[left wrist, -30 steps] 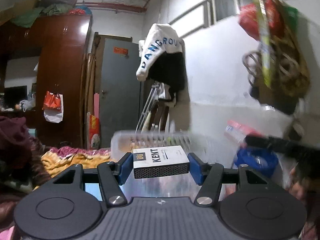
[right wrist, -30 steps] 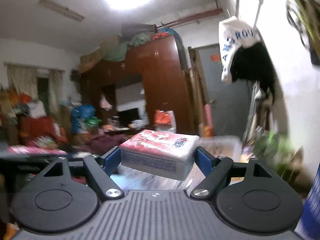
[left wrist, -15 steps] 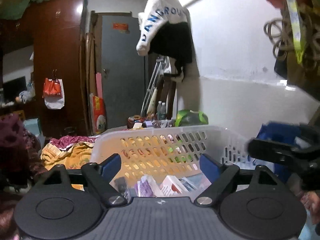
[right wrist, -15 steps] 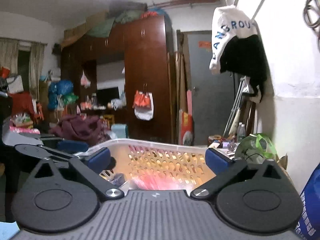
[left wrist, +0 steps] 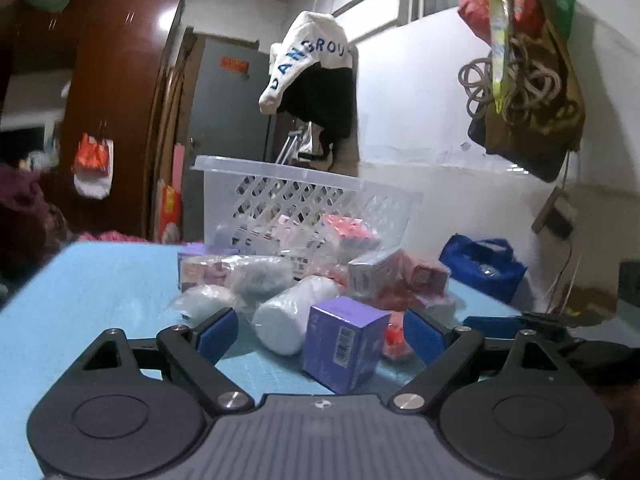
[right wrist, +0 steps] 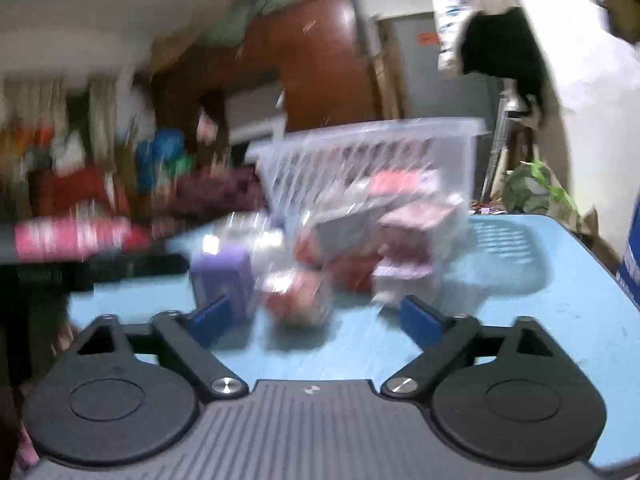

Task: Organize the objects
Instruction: 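Grasp the purple box with the left gripper while the right grasps the red-filled bag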

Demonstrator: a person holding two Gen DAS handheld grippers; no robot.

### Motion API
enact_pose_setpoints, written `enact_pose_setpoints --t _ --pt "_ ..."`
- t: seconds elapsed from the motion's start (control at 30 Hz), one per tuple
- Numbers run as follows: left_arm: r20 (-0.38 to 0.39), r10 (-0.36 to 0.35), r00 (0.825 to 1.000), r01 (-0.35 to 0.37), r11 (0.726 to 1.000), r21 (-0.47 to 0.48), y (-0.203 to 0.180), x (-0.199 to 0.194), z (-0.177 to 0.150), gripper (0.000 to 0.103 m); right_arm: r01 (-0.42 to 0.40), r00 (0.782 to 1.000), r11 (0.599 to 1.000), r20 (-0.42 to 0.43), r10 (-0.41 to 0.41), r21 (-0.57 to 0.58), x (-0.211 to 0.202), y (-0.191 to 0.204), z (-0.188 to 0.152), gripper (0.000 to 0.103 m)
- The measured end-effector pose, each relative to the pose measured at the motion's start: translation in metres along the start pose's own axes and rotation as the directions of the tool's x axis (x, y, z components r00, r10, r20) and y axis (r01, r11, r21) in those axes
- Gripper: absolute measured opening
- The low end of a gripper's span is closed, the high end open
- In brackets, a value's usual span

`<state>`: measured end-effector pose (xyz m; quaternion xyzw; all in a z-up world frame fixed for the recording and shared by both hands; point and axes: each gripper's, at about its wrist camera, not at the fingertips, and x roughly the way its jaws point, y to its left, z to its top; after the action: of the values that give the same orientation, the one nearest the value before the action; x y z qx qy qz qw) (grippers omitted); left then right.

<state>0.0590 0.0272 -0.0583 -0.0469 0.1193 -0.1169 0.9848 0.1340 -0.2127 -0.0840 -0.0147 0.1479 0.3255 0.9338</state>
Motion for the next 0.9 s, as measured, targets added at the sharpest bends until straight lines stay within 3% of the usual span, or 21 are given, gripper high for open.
enact_pose_setpoints --t 0.13,0.2,0.33,0.47,0.67,0.77,0.83,0.9 --pt "0.036 -0.022 0.999 0.023 0.999 -0.024 0.009 -0.001 -0.007 0.092 0.002 1.0 0.999 -0.015 -0.003 -0.048 0.026 0.009 0.005 0.082" --pt "0.037 -0.026 0.999 0.028 0.999 -0.041 0.013 -0.003 -0.009 0.092 -0.001 1.0 0.999 -0.027 0.0 -0.042 0.03 0.007 0.005 0.062" --pt "0.028 -0.011 1.0 0.012 1.0 -0.025 0.006 -0.003 -0.013 0.092 0.004 0.999 0.999 -0.031 -0.005 -0.047 0.022 0.011 0.0 0.047" --pt "-0.003 0.009 1.0 -0.009 0.999 0.035 -0.011 0.007 -0.015 0.092 0.015 1.0 1.0 0.004 -0.015 0.011 -0.006 0.002 -0.01 0.046" --pt "-0.045 0.095 0.994 -0.091 0.993 0.08 -0.033 0.025 -0.015 0.092 0.058 0.997 0.997 0.051 -0.061 0.046 -0.03 -0.018 -0.006 0.046" --pt "-0.064 0.153 0.986 -0.147 0.985 0.091 -0.043 0.031 -0.015 0.084 0.072 0.995 0.997 0.069 -0.075 0.041 -0.032 -0.019 -0.005 0.047" --pt "-0.076 0.171 0.982 -0.162 0.98 0.113 -0.045 0.032 -0.017 0.061 0.075 0.994 0.997 0.076 -0.077 0.035 -0.032 -0.017 -0.005 0.047" --pt "-0.077 0.16 0.984 -0.152 0.983 0.105 -0.044 0.024 -0.018 0.054 0.075 0.994 0.997 0.076 -0.077 0.03 -0.031 -0.016 -0.005 0.047"
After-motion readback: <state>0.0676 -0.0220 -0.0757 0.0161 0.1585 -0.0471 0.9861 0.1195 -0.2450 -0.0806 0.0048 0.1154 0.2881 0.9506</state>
